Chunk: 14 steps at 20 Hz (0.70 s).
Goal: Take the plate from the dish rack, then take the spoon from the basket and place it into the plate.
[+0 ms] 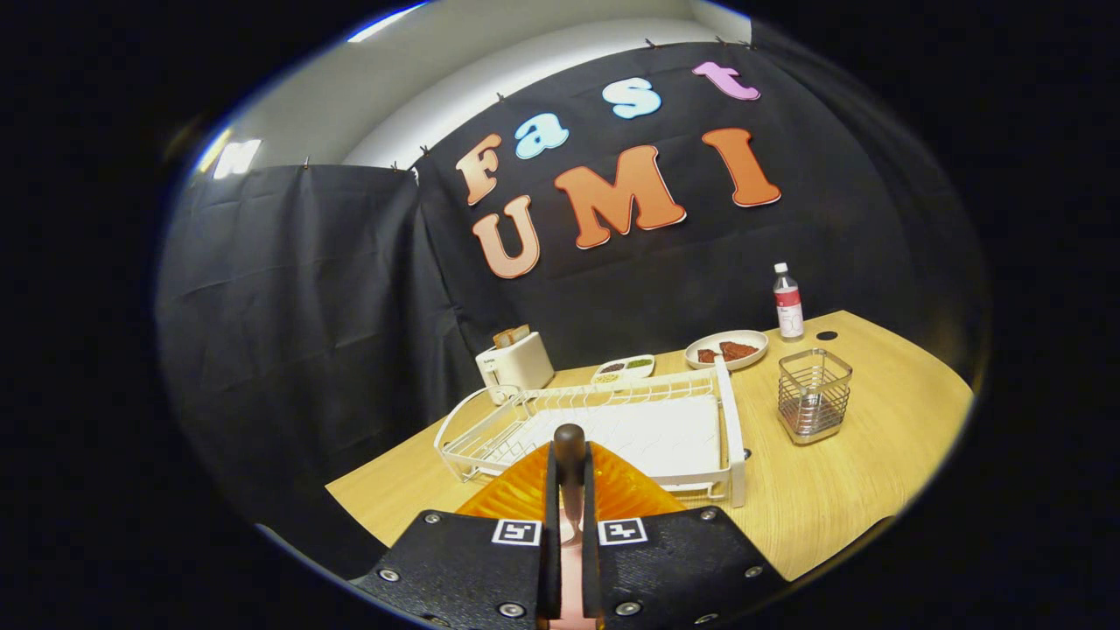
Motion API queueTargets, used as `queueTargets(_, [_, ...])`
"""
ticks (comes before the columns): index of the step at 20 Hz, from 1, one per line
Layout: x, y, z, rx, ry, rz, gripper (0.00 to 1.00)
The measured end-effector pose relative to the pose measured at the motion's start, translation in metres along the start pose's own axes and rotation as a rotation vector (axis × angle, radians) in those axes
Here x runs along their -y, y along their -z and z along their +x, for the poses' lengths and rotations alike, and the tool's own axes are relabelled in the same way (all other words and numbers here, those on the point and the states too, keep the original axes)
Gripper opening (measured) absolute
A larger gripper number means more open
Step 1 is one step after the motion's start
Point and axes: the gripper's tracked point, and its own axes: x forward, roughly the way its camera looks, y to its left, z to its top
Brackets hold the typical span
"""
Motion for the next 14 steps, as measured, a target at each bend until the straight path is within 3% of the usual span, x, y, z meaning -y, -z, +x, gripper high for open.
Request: queueTargets(14, [0.016, 0.029, -0.019, -0.046, -0.081, -0.052, 0.09])
